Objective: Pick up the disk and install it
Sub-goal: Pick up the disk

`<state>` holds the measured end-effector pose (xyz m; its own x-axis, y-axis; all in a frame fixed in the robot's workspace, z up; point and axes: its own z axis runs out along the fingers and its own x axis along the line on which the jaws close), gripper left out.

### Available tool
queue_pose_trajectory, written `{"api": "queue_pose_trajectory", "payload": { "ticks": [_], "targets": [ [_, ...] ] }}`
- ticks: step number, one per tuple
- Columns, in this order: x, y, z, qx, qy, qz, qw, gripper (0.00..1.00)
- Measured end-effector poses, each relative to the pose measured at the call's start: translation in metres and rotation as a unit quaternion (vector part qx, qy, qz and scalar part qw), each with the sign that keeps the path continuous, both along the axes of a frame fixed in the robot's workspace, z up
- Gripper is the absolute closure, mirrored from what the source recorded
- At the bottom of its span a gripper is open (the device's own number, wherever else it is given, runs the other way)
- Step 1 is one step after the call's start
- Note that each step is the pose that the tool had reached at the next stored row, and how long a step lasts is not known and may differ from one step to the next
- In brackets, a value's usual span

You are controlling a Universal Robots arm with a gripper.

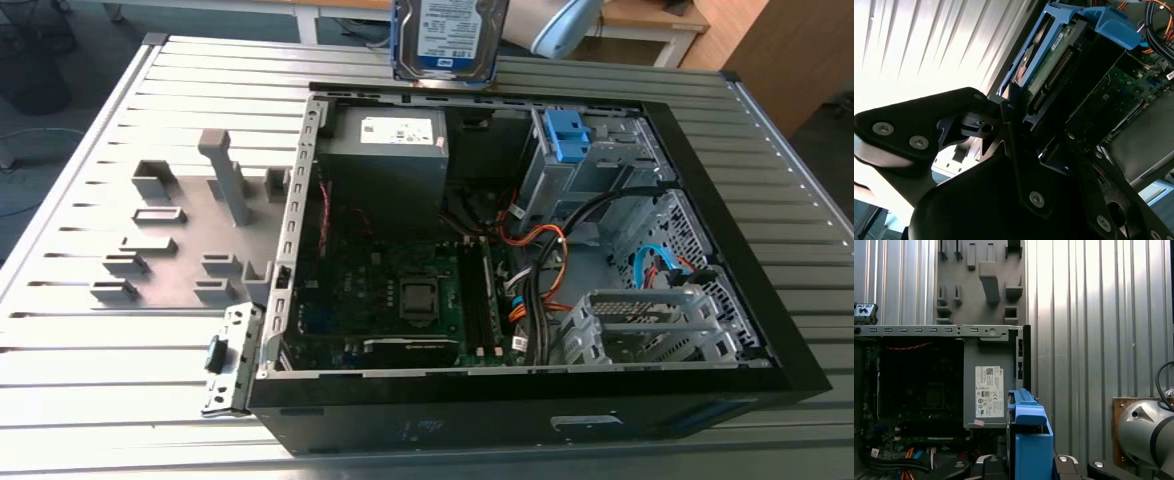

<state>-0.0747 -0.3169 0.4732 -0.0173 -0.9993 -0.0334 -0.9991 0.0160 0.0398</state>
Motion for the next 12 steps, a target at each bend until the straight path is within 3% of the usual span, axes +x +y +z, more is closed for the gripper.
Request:
{"api": "queue_pose_trajectory", "payload": {
  "ticks": [12],
  "targets": [
    [0.0159,0.0000,0.0000,0.0000,0.0000,0.000,1.00000,0.64]
  ]
}}
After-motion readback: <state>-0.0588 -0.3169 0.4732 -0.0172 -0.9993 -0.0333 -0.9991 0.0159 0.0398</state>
